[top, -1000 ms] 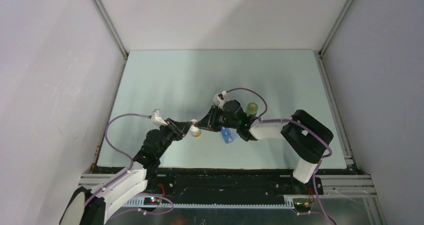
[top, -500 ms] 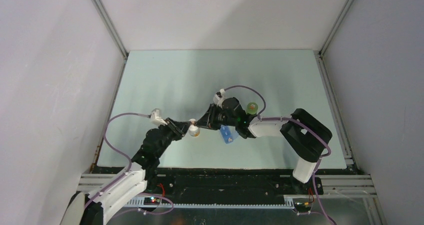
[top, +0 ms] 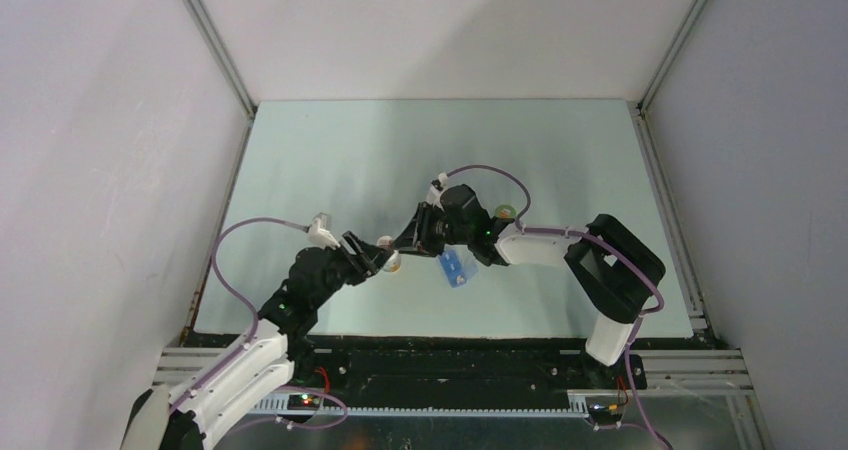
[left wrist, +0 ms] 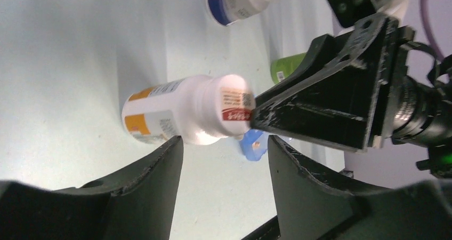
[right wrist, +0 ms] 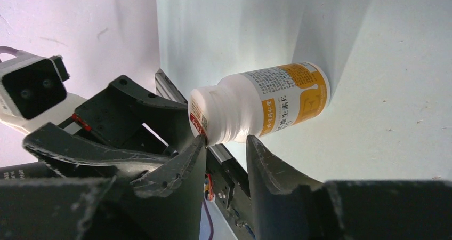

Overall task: Sort the pills into containers
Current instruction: Close the lid of the pill bottle.

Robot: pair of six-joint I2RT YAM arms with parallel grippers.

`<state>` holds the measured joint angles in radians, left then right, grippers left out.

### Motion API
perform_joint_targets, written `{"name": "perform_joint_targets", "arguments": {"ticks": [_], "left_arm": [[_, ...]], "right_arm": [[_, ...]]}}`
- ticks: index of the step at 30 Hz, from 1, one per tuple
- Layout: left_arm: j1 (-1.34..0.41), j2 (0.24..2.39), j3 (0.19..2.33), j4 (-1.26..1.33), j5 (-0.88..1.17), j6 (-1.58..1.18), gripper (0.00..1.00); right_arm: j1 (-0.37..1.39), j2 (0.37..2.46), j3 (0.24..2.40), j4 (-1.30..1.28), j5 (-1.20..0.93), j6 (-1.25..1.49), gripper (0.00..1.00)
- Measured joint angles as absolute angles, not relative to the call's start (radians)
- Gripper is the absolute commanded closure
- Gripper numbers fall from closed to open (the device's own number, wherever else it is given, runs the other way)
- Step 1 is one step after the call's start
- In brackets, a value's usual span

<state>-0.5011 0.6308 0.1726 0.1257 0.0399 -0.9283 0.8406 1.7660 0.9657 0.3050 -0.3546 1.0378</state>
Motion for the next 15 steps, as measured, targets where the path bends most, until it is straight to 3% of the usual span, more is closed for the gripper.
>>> {"name": "perform_joint_targets", "arguments": {"ticks": [6, 12, 15], "left_arm": [[-0.486, 0.610, 0.172, 0.054, 0.057, -0.947, 0.40], [-0.450, 0.554, 0.172, 0.039, 0.061, -0.961, 0.32], [-0.445, 0.531, 0.173, 0.038, 0.064, -0.961, 0.34]], "right_arm": [[0.840, 1.766, 0.972, 0.286, -0.353, 1.037, 0.59], [0.839, 1.766, 0.972, 0.281, -0.353, 1.037, 0.51], [0.837, 1.766, 0.972, 0.276, -0.353, 1.037, 0.50]]}}
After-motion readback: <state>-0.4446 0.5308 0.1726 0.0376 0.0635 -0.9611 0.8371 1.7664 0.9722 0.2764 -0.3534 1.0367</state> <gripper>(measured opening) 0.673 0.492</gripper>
